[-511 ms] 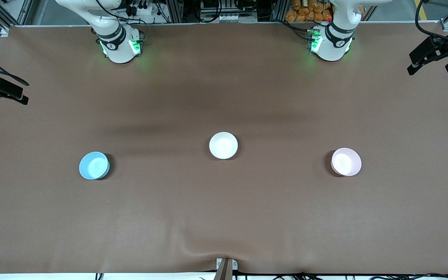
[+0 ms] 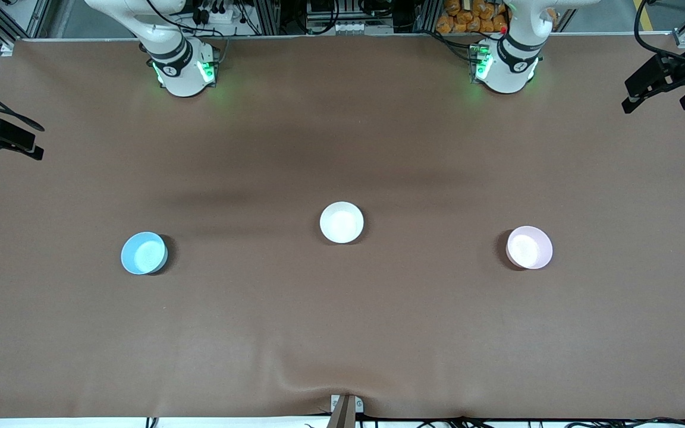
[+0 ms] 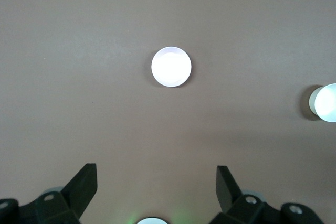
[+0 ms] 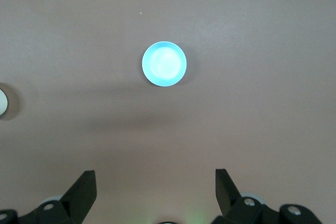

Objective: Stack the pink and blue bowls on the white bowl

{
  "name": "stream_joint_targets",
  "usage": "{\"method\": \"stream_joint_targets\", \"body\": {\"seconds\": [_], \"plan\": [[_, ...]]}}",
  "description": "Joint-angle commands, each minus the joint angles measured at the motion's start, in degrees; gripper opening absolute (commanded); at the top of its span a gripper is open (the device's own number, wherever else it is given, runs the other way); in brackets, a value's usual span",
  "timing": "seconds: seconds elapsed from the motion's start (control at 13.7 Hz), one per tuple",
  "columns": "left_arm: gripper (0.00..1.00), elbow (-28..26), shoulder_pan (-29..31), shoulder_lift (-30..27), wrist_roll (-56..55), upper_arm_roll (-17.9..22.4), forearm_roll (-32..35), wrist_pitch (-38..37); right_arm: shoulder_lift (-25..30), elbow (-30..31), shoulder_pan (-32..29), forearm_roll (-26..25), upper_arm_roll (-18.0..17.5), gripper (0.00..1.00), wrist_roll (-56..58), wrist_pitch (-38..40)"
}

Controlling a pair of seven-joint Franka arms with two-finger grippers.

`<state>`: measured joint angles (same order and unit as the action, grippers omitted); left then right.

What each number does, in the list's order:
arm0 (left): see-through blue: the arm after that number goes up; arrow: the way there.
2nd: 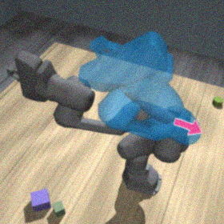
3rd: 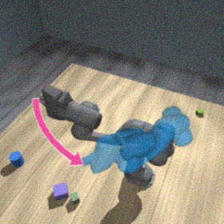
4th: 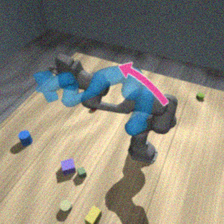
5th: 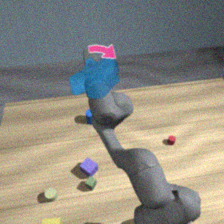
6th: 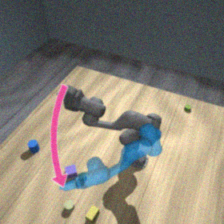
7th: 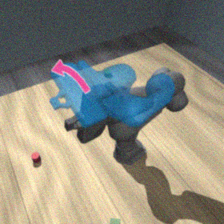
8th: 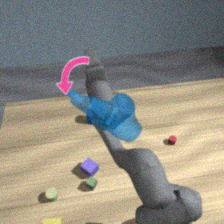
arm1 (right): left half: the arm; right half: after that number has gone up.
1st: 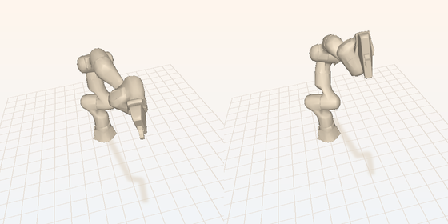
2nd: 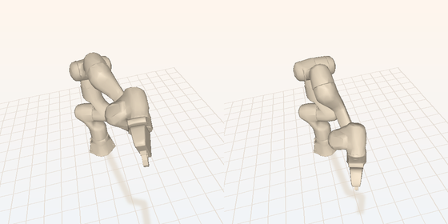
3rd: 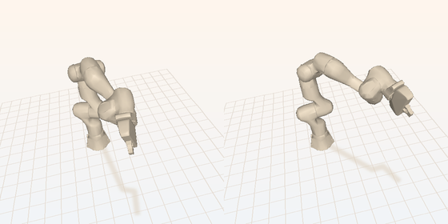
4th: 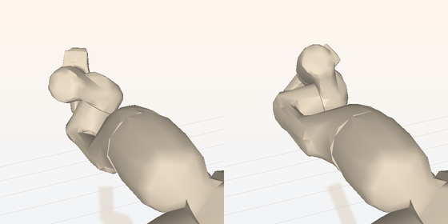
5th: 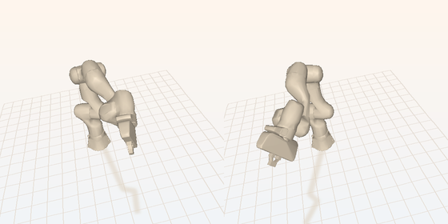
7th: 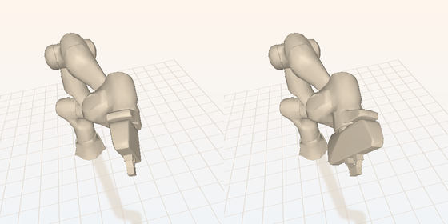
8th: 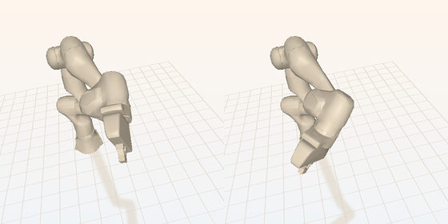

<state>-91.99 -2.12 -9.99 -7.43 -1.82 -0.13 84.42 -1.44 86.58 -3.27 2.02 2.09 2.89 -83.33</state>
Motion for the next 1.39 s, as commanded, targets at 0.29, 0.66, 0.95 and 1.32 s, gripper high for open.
{"method": "stream_joint_targets", "body": {"seconds": [0.29,0.66,0.95,1.32], "plan": [[1.0,0.6,0.5,0.9,-0.4,-0.2,0.0,-1.5,0.0,0.1,-1.4,0.0,-0.7,1.0,0.8,0.4],[1.0,0.5,0.8,0.8,-0.1,-0.2,0.0,-1.5,0.0,0.1,-1.7,0.0,-0.7,1.0,0.8,0.4],[1.0,0.3,1.6,0.7,0.9,0.0,0.0,-2.0,0.0,0.1,-1.7,0.0,-0.7,1.0,0.8,0.4],[1.0,0.8,1.4,2.1,0.8,-0.1,0.1,-1.5,0.0,0.1,-1.7,0.0,-0.7,1.0,0.8,0.4]]}}
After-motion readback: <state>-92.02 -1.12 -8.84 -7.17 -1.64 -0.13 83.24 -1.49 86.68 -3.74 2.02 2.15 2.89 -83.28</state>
